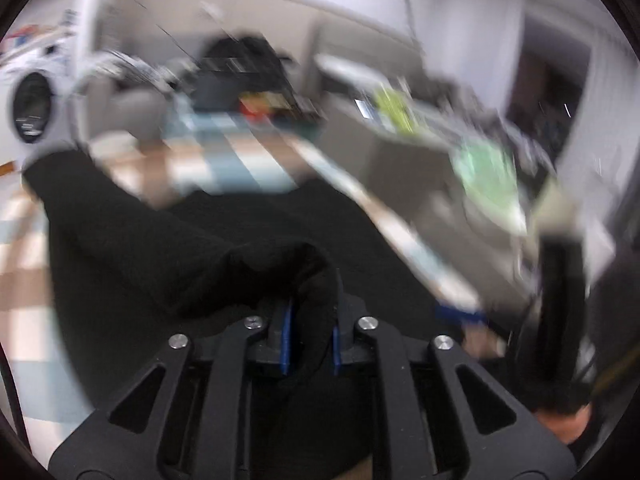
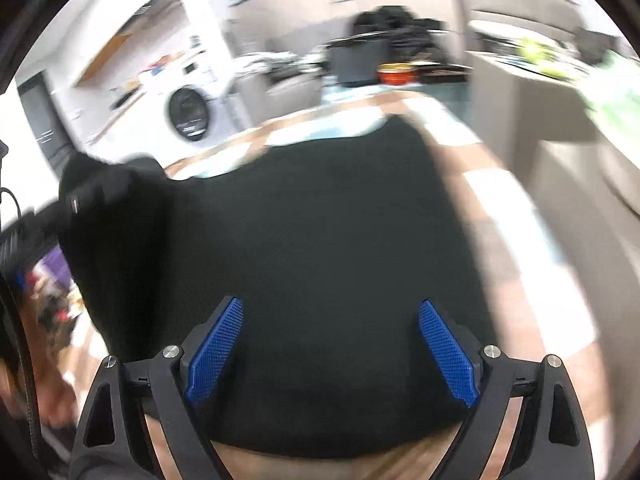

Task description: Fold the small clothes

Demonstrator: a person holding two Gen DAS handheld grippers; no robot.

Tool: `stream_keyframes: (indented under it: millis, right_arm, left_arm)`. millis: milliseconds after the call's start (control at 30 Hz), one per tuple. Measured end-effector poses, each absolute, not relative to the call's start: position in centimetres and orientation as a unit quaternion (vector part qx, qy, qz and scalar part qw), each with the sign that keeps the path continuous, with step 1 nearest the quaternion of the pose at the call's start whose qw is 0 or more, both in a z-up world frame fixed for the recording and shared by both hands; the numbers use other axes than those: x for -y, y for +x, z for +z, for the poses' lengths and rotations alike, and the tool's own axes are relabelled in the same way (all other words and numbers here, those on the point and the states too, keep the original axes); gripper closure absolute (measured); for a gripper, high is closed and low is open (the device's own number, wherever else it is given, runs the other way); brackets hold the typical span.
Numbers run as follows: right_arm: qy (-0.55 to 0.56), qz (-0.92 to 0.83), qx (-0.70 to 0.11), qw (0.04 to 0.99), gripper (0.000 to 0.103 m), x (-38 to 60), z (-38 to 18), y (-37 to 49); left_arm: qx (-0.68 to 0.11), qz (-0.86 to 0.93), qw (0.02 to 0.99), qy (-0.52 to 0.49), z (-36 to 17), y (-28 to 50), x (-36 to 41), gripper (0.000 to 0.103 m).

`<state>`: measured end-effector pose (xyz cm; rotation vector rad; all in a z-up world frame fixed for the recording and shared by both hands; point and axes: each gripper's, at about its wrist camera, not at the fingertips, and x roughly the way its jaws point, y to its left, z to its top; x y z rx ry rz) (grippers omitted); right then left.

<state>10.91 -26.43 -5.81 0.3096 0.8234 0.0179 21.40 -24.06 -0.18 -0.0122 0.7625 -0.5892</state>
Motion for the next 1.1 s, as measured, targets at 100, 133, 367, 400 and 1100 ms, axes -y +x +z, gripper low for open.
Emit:
stream_keyframes:
  millis: [100,133,367,400,1100]
  right_arm:
    - [0.151,-0.007,-0.406,0.901,0.012,27.7,-6.3,10.2]
    - [0.146,-0.008,-0.402,0.904,0.012,27.9,-6.1,9.8]
    - [0.158,0.028,-0.383,0.91,0.012,27.7,-4.3,10.2]
    - [0.163,0.041,-0.381,0.909,0.012,27.5,-4.1,10.6]
    - [0.174,0.214,-0.433,0.858,0.083,17.8,-6.2,16.4]
  left_arm:
    - [-0.44,-0.311,0.842,0.014,-4.1,20.2,26.6,0.076]
    - [-0.426,-0.312,0.849,0.015,-4.2,19.4,26.4,0.073]
    - [-0.365,-0.309,0.878,-0.028,-0.9,16.3,20.0,0.026]
    - [-0.366,-0.286,0.885,-0.033,-0.8,16.4,18.8,0.026]
    - [-0.41,-0.124,0.893,-0.14,-5.0,19.6,3.4,0.026]
